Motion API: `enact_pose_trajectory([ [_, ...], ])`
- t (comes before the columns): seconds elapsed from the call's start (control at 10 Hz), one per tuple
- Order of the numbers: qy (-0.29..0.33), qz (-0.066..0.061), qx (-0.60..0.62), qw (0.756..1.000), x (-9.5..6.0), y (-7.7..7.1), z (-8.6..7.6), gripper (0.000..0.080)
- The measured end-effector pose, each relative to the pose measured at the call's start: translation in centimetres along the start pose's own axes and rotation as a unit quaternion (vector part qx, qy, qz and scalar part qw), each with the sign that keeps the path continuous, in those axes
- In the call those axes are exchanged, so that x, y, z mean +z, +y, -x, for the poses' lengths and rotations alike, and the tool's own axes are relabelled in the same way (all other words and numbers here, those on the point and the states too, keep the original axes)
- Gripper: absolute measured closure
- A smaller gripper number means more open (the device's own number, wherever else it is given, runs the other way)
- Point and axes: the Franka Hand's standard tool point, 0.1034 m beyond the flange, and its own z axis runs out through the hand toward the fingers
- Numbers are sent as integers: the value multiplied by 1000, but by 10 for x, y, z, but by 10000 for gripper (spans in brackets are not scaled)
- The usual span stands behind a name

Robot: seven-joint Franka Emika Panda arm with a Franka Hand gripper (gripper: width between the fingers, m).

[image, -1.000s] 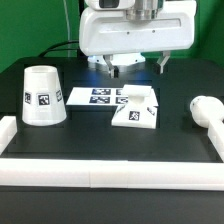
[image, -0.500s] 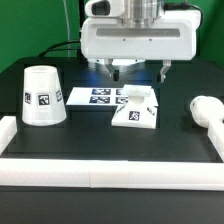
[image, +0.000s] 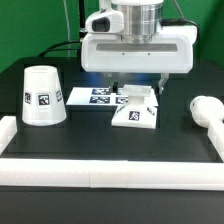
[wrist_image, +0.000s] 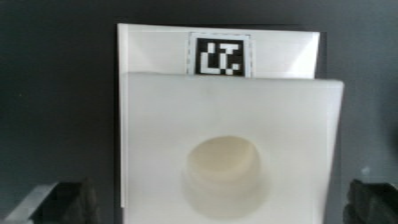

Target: Assemble lamp

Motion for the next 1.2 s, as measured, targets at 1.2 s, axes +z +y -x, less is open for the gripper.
enact_pose_trajectory([
  [1.2,-1,-2,-27,1000,1,-6,-12,264],
])
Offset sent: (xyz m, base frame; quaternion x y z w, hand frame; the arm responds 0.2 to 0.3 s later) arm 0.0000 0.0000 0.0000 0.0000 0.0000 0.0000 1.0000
